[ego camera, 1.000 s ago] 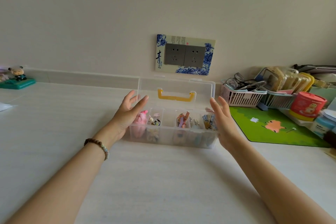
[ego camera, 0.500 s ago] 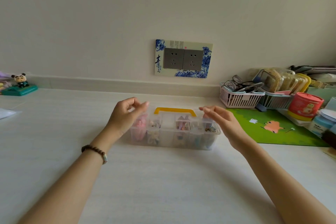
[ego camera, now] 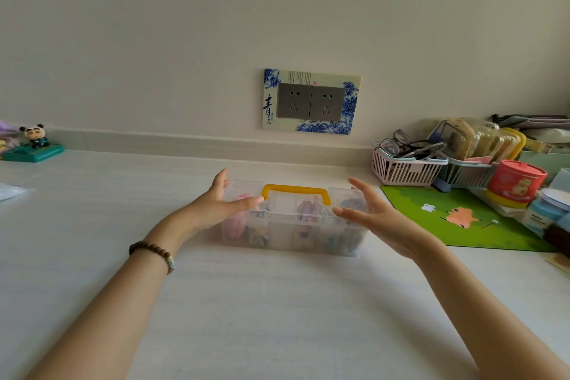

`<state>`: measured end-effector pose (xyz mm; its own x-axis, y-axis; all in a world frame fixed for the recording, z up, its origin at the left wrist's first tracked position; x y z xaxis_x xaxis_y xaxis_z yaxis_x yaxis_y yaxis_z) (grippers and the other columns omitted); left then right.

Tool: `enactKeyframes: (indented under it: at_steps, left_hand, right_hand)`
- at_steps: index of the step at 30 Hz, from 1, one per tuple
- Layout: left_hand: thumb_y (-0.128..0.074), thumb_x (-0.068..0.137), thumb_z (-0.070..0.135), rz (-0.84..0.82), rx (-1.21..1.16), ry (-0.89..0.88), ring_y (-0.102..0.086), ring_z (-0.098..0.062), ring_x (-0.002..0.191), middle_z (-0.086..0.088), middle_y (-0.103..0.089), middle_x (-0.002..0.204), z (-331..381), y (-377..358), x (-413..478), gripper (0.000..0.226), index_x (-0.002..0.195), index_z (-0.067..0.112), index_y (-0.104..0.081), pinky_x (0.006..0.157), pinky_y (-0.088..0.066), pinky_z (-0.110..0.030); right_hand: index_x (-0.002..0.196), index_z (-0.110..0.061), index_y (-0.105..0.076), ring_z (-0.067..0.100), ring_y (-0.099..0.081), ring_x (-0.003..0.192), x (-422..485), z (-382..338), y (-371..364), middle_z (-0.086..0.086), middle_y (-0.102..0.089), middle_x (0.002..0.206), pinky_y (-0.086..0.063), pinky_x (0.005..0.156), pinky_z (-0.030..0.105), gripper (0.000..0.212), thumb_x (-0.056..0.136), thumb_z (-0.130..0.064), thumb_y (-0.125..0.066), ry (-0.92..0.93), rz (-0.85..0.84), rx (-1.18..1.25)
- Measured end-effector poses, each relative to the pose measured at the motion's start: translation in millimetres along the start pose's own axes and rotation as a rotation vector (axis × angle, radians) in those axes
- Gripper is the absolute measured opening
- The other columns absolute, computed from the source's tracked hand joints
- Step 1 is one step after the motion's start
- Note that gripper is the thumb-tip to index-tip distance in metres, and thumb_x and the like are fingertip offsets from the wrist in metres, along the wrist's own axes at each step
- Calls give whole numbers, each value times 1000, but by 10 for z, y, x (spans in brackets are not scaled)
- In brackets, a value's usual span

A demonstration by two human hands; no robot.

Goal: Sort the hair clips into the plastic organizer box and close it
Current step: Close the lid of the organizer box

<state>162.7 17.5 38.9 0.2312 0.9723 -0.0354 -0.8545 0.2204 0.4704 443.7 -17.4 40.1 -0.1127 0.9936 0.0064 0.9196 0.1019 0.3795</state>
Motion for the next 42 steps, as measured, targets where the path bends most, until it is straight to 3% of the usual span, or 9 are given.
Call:
enactKeyframes:
  at_steps: [3,7,12,20,26,31,35,39,42]
  left_hand:
    - [-60,70,64,27,119,47,-33,-16,131,3,-33,144,39,22,-45,97,142,11,-22,101,-28,-30]
    - [-45,73,69,-108,137,77,-68,-23,85,-9,-73,86,-4,60,-55,74,92,1,-66,73,-52,-28]
    - [-48,77,64,-185,77,77,-69,-20,84,-14,-73,89,-47,-23,83,67,91,2,-69,75,-56,-31]
    - [-53,47,85,-34,21,-10,-56,-11,106,5,-53,131,338,-331,968,109,126,10,-49,82,-54,-32]
    - [-62,49,77,8,-48,81,-56,-15,106,-3,-54,124,344,-536,1590,113,134,7,-37,81,-54,-33]
    - [-61,24,87,14,-51,109,-53,-19,111,-4,-51,131,253,-604,1857,140,139,12,-32,76,-54,-30]
    - [-64,45,77,43,-58,133,-51,-25,115,-10,-48,134,241,-628,1926,118,134,5,-36,81,-54,-35]
    - [-60,56,74,71,53,97,-46,-28,121,-12,-38,143,277,-638,1956,112,141,9,-26,80,-53,-32]
    - [-57,71,64,97,89,14,-36,-28,131,-2,-17,155,314,-678,1982,101,146,23,-4,80,-53,-35]
  right_hand:
    - [146,-25,-18,24,-29,138,-26,26,2,7,-22,154,-30,109,40,108,56,-52,-72,-43,79,10]
    - [129,-11,-40,19,-56,114,-205,142,-61,8,-57,127,-45,100,41,87,62,-60,-67,-62,279,79]
    - [107,-18,-46,2,-55,83,-299,312,-142,-8,-59,93,-43,65,19,24,90,-30,-56,-28,475,305]
    - [126,-9,-51,17,-58,100,518,263,509,7,-63,116,-42,77,25,43,90,-32,-55,36,614,329]
    - [133,-13,-46,23,-56,113,1129,495,779,9,-59,127,-43,94,33,50,89,-34,-56,-38,592,373]
    - [137,-10,-40,27,-47,124,1357,739,854,11,-50,137,-37,95,35,63,86,-43,-57,-143,565,342]
    - [134,-8,-45,25,-52,117,1327,681,904,11,-56,129,-43,87,33,55,88,-37,-57,-71,594,115]
    - [130,-23,-50,12,-49,123,1104,456,895,-6,-50,138,-40,101,28,40,90,-29,-55,320,735,-358]
    - [143,-33,-28,3,-12,141,1106,455,793,-17,-16,151,-12,116,28,54,92,-50,-34,437,461,-815]
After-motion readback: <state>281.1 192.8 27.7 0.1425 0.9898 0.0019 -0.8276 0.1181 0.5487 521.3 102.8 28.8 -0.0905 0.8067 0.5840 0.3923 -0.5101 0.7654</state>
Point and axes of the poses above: each hand's wrist, its own x-axis towards the middle knuckle, its own y-axis out of the back of the hand, z = x × y, the point moved 3 cm from there along x, towards the middle knuckle
